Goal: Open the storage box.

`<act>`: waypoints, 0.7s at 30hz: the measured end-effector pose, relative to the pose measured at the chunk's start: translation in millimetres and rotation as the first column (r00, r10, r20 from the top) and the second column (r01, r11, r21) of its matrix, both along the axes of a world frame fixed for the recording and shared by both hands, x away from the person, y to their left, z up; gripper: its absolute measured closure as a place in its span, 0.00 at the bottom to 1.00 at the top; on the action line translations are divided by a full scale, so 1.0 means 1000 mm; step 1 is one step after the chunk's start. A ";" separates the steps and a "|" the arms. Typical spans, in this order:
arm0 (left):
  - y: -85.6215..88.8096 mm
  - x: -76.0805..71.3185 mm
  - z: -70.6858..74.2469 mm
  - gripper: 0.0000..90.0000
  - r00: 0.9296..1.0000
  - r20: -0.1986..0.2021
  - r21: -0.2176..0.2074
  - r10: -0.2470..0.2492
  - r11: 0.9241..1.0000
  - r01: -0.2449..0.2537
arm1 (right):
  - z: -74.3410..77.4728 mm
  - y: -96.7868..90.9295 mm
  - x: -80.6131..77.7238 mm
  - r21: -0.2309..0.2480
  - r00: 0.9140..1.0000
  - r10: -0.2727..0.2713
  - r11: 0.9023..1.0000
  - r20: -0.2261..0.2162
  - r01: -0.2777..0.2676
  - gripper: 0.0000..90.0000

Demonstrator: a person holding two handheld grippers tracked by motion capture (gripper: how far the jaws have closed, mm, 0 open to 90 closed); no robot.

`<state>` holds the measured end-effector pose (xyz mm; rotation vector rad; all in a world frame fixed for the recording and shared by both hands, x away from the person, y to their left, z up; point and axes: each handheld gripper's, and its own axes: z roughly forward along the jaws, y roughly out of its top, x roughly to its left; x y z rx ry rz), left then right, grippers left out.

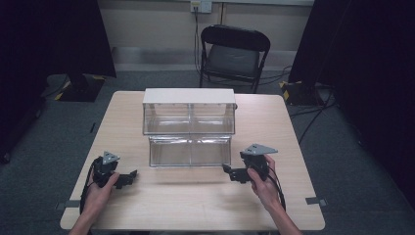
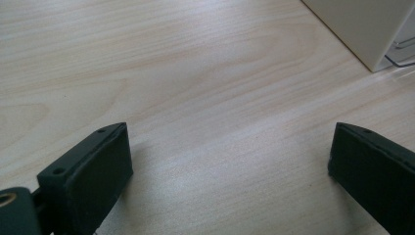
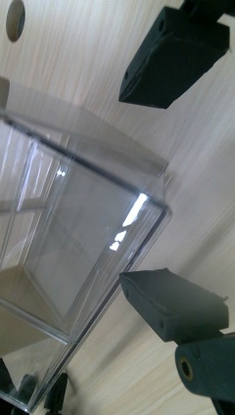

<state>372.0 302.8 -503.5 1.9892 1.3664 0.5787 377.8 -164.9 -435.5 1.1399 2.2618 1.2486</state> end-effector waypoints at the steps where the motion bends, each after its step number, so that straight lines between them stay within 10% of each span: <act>1: 0.000 0.000 0.000 0.02 1.000 -0.002 -0.002 -0.001 1.000 0.001 | -0.001 0.004 0.002 -0.001 1.000 0.006 1.000 -0.004 -0.006 0.16; 21: 0.000 0.000 0.000 0.02 1.000 0.000 -0.002 0.001 1.000 -0.001 | -0.026 0.020 0.008 -0.028 1.000 0.000 1.000 -0.022 0.000 0.16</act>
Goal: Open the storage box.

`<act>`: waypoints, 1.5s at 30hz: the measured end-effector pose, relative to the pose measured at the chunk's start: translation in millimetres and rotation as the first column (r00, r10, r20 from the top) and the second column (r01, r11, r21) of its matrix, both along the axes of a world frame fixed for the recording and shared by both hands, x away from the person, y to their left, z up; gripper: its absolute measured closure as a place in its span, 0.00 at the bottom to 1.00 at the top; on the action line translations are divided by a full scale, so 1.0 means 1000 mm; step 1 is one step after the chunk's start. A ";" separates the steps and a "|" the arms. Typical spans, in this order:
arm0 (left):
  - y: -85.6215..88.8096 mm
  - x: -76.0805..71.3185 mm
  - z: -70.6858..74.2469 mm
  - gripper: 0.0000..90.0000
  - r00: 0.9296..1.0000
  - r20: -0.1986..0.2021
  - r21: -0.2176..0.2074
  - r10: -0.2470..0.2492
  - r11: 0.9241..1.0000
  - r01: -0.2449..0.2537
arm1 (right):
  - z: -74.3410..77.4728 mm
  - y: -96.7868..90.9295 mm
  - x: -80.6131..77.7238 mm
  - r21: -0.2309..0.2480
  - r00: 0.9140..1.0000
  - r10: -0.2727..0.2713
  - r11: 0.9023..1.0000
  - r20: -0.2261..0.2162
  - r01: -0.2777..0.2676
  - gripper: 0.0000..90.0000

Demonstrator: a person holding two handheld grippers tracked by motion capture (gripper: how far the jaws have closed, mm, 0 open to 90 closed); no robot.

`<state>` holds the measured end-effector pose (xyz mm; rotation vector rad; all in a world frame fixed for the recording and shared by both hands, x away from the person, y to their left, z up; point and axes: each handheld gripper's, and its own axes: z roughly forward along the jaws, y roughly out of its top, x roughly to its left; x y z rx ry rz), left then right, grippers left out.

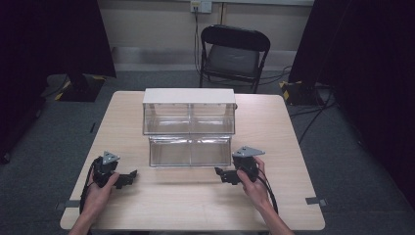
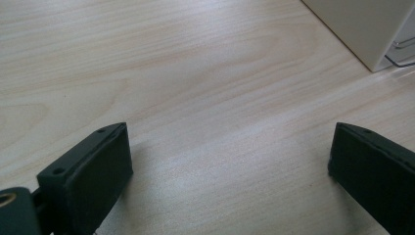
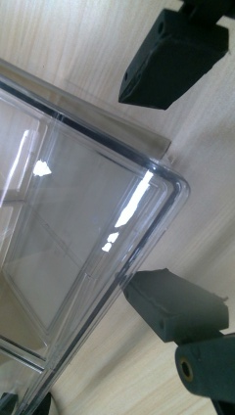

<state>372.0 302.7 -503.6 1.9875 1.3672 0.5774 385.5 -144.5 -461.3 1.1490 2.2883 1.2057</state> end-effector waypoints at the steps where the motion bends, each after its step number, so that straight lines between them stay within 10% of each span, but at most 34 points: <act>1: 0.000 0.000 0.000 0.02 1.000 0.000 0.001 0.000 1.000 0.000 | 0.000 0.000 0.000 0.000 1.000 0.000 1.000 0.000 0.000 0.16; 45: 0.000 0.000 0.000 0.02 1.000 -0.001 0.000 -0.001 1.000 0.001 | 0.009 -0.001 -0.007 0.029 0.999 0.024 0.999 0.022 -0.025 0.15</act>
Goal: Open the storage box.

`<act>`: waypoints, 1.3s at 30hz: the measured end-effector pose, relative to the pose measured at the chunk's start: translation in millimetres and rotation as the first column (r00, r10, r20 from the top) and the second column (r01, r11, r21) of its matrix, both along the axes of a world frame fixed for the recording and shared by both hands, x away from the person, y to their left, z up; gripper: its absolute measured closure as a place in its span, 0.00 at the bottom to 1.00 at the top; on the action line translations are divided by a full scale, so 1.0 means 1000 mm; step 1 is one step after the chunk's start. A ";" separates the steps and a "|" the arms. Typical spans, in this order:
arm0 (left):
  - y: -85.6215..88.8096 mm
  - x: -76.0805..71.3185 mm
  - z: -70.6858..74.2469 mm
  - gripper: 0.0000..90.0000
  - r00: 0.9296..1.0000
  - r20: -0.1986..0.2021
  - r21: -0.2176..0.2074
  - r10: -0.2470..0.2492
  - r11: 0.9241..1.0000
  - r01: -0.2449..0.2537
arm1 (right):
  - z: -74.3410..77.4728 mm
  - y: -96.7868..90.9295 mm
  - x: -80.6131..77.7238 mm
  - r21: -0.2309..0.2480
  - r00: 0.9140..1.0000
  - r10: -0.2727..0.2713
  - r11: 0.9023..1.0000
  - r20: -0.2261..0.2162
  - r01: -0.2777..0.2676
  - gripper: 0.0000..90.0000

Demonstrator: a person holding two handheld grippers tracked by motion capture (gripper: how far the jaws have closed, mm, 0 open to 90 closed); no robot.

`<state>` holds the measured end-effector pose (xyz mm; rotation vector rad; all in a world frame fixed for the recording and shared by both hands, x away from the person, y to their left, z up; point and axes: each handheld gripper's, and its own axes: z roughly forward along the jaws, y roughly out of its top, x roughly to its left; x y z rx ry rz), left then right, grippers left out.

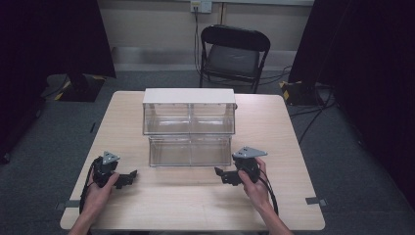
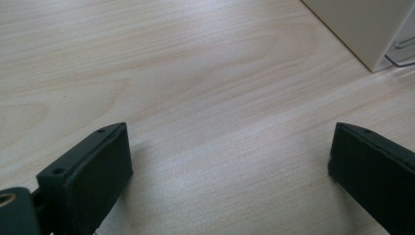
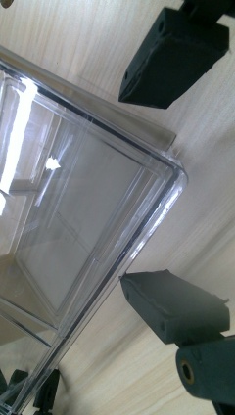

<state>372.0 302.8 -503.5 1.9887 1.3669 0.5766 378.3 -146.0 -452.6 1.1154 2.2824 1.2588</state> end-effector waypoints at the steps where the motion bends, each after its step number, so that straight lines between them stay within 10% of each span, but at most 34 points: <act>1: 0.000 0.000 0.000 0.02 1.000 0.000 0.000 0.000 1.000 0.000 | 0.000 0.000 0.000 0.003 1.000 0.001 1.000 -0.001 -0.001 0.15; 39: 0.000 0.000 0.000 0.02 1.000 -0.001 -0.001 -0.002 1.000 0.002 | 0.011 -0.002 -0.006 0.026 0.999 0.004 1.000 0.046 -0.005 0.15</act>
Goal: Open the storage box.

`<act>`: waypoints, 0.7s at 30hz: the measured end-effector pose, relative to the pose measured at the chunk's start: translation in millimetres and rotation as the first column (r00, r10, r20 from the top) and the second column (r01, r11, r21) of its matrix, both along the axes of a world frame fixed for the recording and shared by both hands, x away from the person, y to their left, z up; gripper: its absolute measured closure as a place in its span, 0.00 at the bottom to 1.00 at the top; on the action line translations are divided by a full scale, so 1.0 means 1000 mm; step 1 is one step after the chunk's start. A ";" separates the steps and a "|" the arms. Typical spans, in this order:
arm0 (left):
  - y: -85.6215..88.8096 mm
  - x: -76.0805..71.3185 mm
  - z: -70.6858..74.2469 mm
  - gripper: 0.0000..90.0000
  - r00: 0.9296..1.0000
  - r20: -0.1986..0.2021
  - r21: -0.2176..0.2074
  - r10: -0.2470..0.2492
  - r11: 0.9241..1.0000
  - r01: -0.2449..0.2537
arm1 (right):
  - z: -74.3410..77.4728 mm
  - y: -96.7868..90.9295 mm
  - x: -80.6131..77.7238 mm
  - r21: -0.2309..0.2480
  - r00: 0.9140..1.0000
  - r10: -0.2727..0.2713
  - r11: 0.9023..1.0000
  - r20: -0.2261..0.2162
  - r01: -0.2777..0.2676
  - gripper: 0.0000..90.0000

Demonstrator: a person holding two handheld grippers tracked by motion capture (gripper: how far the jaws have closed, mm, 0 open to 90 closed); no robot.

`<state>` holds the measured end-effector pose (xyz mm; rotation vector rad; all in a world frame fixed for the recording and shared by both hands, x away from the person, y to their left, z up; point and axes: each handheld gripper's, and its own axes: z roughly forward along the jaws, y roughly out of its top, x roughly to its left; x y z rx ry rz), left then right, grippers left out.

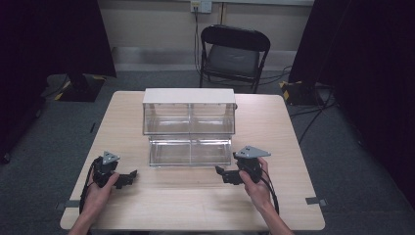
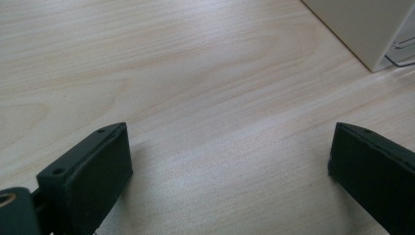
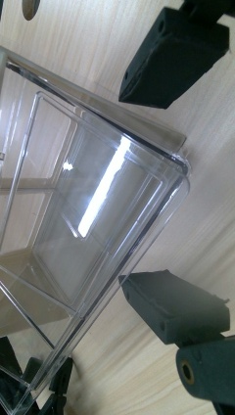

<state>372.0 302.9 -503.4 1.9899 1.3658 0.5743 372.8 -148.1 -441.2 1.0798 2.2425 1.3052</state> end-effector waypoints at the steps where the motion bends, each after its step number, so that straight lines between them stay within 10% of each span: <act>1: 0.000 0.000 0.000 0.02 1.000 0.001 0.000 0.001 1.000 -0.001 | 0.000 0.000 0.000 -0.001 1.000 -0.001 1.000 0.001 0.001 0.15; 21: 0.000 0.000 0.000 0.02 1.000 0.000 0.000 0.000 1.000 0.000 | 0.004 -0.001 0.001 0.027 1.000 -0.017 0.999 0.004 0.017 0.15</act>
